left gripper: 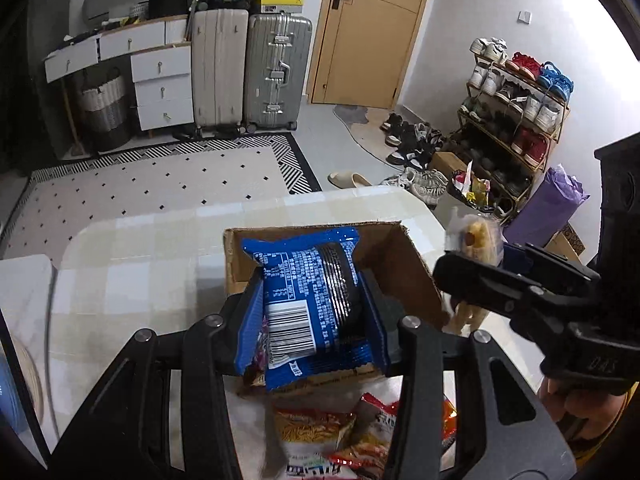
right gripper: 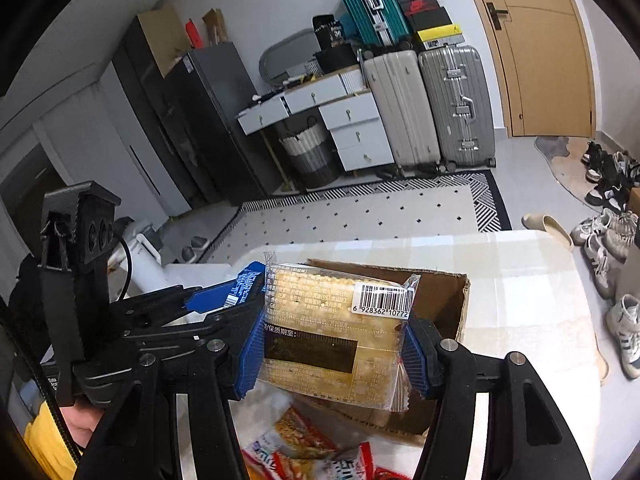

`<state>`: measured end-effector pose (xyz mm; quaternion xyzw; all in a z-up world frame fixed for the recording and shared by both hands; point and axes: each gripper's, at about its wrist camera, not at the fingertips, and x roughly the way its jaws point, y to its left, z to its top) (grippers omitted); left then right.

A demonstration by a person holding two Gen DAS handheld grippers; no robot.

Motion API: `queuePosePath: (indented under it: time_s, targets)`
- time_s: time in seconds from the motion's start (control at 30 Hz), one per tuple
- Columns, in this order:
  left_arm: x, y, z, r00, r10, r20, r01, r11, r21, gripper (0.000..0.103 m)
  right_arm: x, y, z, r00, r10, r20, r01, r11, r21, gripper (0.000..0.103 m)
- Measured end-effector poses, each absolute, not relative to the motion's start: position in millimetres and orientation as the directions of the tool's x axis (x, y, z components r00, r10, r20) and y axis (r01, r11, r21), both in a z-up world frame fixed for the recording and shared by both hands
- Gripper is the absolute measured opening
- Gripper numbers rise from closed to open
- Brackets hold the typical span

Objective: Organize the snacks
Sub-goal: 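Carry the blue packet and cracker pack with both tools over the box, then open both tools to drop the two packets into the box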

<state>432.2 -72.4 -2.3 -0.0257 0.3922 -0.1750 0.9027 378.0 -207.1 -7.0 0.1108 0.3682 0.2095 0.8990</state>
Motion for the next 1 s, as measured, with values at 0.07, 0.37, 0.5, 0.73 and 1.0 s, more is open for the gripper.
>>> queuePosePath:
  time_s: [0.07,0.37,0.5,0.73,1.0]
  targets:
    - [445,-74,-15,0.613,-0.34,-0.713,0.294,0.936,-0.193,0.042,384,-206,-16,0.629,0.454,-0.631,-0.29,0.89,0.352,0.059]
    - [472,-80,-64,0.585,-0.314,-0.748,0.275,0.944,-0.182,0.042,399,-205,-44,0.6,0.441,-0.667,-0.269,0.897,0.351,0.059]
    - [474,-88,-74,0.576,-0.308,-0.757,0.286,0.944,-0.166,0.042,400,-202,-51,0.595,0.438,-0.674,-0.262,0.898,0.353,0.059]
    - [468,-99,-81,0.576,-0.303,-0.759,0.291,0.944,-0.156,0.042,404,-205,-59,0.584,0.428,-0.689,-0.246,0.903,0.353,0.059]
    - [465,-95,-89,0.563,-0.291,-0.773,0.287,0.947,-0.147,0.042,407,-204,-65,0.572,0.416,-0.707,-0.227,0.909,0.35,0.059]
